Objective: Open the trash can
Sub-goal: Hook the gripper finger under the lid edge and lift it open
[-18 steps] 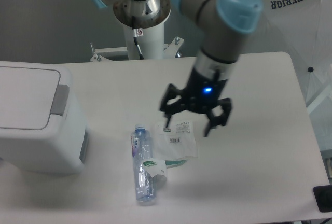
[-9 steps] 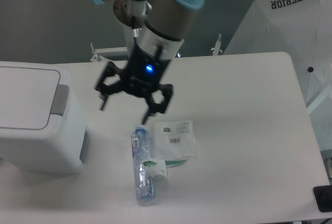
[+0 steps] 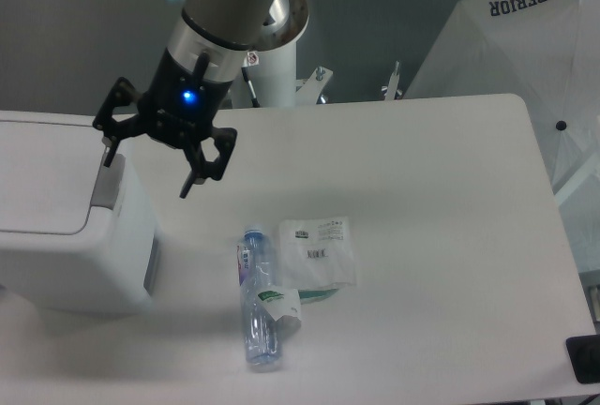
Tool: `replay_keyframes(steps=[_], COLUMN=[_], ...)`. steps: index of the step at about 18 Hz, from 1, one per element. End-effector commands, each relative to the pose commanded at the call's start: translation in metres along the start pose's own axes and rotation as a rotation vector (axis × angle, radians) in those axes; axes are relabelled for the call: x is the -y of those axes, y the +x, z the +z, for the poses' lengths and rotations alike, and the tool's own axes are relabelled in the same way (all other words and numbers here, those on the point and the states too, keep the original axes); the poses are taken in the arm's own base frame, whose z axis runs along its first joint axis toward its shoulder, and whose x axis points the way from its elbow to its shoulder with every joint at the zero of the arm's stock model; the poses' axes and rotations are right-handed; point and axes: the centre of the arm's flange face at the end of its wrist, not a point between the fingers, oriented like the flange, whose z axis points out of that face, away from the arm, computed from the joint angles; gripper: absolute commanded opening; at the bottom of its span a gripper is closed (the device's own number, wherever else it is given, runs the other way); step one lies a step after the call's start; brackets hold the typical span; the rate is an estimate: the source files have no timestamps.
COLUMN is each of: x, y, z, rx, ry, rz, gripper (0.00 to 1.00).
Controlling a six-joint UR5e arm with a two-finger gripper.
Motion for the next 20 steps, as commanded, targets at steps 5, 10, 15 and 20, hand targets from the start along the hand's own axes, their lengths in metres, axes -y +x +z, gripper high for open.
replay_keyframes(steps=[5, 10, 15, 20], x=[0.002, 0.002, 0.000, -0.003], y=[-0.008, -0.012, -0.014, -0.016], z=[0.010, 0.013, 0.016, 0.019], rx=[0.001, 0.002, 0.004, 0.017], ry=[-0.015, -0.018, -0.024, -0.037], rz=[-0.005, -0.011, -0.013, -0.014], gripper=[1.00, 1.00, 1.00, 1.00])
